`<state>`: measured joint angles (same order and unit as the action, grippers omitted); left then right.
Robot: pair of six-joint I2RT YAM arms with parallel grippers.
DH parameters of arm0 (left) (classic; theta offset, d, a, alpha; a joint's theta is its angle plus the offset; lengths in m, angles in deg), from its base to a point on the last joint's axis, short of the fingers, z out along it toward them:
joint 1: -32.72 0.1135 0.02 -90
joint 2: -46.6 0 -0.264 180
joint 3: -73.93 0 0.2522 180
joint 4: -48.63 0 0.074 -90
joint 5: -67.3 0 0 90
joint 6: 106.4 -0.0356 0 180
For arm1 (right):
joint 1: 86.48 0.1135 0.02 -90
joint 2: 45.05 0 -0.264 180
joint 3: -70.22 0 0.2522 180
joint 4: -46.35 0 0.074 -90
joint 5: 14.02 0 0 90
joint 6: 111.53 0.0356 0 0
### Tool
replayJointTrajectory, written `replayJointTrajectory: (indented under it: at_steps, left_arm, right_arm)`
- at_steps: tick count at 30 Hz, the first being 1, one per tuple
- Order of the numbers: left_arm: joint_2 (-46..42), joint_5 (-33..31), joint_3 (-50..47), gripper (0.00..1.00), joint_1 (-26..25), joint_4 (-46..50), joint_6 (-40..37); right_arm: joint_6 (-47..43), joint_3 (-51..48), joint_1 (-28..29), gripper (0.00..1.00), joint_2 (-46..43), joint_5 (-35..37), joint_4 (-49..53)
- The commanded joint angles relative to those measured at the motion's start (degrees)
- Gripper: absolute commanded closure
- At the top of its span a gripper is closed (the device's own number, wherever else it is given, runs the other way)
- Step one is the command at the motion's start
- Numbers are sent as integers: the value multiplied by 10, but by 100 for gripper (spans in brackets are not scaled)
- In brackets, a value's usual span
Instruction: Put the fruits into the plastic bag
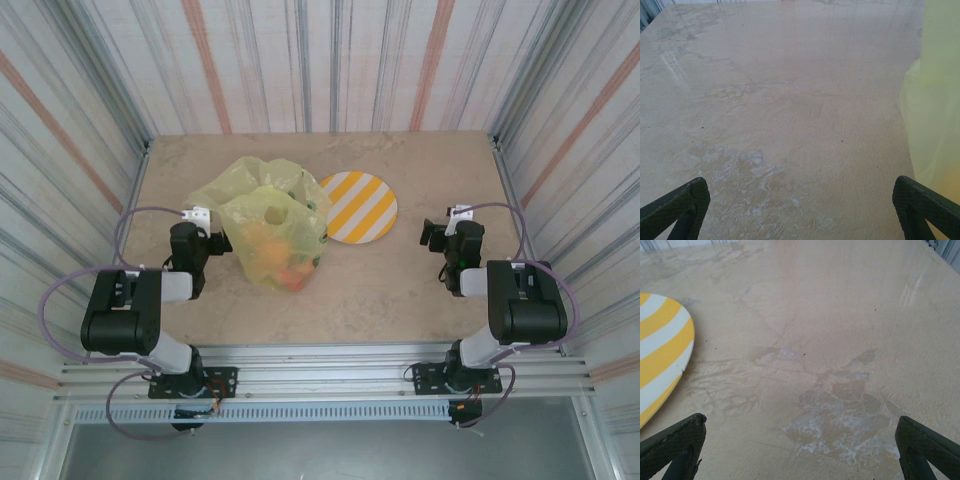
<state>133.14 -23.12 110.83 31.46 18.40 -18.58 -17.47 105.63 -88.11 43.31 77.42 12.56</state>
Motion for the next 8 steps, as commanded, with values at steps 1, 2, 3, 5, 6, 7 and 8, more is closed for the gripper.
replayJointTrajectory:
  at_steps: [1, 2, 3, 5, 6, 7, 8]
  left_arm:
    - [0, -2, 2, 1, -3, -16, -14]
    - [0, -2, 2, 1, -4, -16, -14]
    - [0, -2, 2, 1, -3, -16, -14]
    - [-1, -3, 2, 1, -3, -15, -13]
    - [0, -3, 2, 1, -4, -16, -14]
    - [-1, -3, 2, 1, -4, -16, -14]
    - [0, -3, 2, 1, -4, -16, -14]
  right_arm:
    - [9, 10, -3, 1, 1, -4, -2]
    - [9, 10, -3, 1, 1, -5, -2]
    - [9, 10, -3, 1, 1, -5, -2]
    - [9, 10, -2, 1, 1, -4, -2]
    - [9, 10, -3, 1, 1, -4, -2]
    - [9, 10, -2, 1, 0, -2, -2]
    - [8, 9, 0, 1, 0, 1, -3]
